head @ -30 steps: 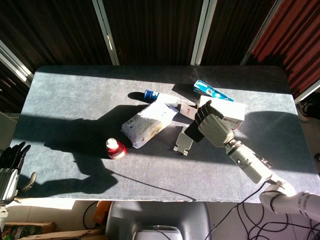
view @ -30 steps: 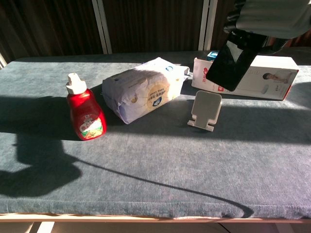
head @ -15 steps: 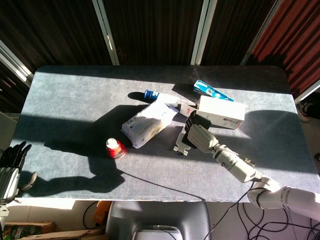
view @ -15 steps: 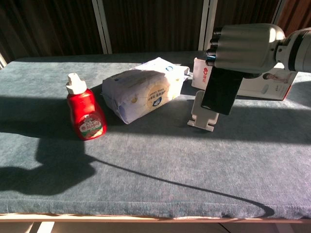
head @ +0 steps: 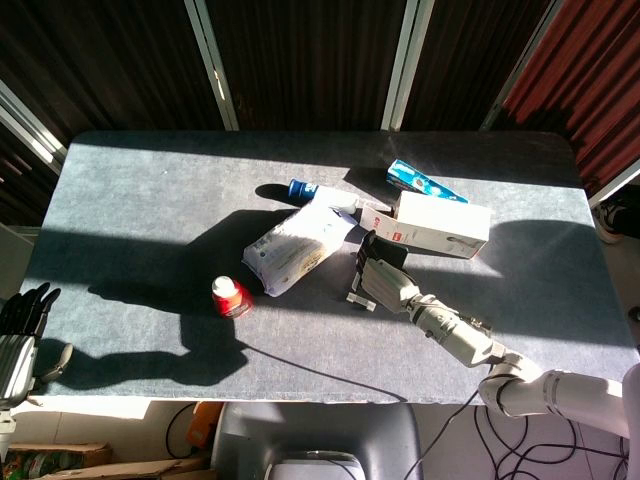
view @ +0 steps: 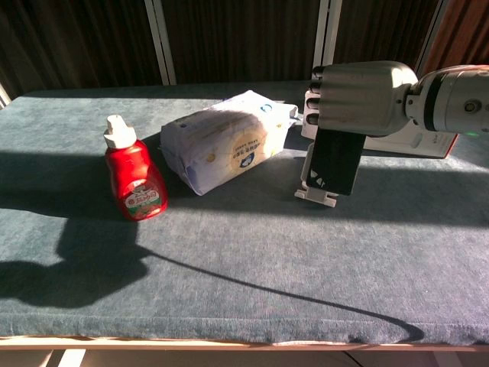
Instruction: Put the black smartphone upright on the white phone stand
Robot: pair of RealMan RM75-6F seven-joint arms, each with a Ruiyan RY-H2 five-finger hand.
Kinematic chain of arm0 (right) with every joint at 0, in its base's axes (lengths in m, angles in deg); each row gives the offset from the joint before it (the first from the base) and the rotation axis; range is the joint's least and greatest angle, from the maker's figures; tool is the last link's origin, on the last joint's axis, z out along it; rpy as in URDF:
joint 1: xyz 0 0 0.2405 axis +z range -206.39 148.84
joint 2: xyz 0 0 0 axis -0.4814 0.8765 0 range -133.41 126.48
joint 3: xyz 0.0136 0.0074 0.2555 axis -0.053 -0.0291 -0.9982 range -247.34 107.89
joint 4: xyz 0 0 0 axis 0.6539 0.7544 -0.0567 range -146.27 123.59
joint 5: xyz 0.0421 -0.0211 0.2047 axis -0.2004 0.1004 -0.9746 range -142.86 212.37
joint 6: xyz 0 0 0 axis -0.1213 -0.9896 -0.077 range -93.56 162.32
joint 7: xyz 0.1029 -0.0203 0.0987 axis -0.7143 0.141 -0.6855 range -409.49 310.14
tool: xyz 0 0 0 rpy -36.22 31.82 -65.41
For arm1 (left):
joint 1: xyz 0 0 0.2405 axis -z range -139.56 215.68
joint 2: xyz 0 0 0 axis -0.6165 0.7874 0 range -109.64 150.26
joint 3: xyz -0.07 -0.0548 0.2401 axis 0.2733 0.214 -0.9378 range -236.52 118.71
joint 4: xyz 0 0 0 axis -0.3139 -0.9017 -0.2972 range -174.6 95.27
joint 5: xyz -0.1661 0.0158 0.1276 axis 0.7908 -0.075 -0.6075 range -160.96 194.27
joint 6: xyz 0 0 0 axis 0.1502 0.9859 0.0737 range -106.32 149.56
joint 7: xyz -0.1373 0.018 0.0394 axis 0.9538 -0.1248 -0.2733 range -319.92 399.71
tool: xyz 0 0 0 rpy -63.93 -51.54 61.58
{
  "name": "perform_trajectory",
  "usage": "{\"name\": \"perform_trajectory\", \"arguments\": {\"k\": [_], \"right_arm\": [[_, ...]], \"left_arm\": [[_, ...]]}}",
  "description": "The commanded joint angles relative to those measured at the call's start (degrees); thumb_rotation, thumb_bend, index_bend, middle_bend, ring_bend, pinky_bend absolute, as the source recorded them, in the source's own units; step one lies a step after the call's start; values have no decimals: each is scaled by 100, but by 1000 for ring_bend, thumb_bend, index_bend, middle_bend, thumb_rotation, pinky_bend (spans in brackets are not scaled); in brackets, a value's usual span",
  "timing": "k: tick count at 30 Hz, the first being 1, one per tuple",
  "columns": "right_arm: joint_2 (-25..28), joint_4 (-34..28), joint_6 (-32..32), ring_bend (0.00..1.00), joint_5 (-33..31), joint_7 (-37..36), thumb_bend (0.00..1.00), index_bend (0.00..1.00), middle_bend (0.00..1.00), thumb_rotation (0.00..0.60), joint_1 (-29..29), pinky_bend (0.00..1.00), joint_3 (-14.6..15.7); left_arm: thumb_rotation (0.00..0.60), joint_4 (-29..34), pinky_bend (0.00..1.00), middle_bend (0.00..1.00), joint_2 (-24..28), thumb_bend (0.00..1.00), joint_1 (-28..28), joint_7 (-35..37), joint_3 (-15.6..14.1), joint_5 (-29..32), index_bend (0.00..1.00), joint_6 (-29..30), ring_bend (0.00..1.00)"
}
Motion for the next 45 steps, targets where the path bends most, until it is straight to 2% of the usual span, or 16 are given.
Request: {"name": "perform_trajectory", "arguments": {"k": [1, 31, 43, 45], "right_arm": [[-61, 13, 4, 456, -45, 72, 361, 952, 646, 600, 40, 376, 28], [-388, 53, -172, 468, -745, 638, 335, 917, 646, 600, 319, 351, 271], [-446, -27, -339, 445, -1283, 955, 301, 599, 645, 600, 360, 339, 373], [-476, -17, -376, 442, -1369, 1050, 300, 573, 643, 600, 384, 336, 399]], "left_arm": [[600, -5, 0, 0, 41, 376, -6, 88, -11, -33, 0, 14, 0], [600, 122, 0, 0, 92, 376, -97, 20, 52, 135, 0, 60, 0], [600, 154, 0, 0, 49, 376, -155, -160, 46, 49, 0, 206, 0], [600, 157, 0, 0, 51, 376, -167, -148, 30, 5, 0, 233, 0]]}}
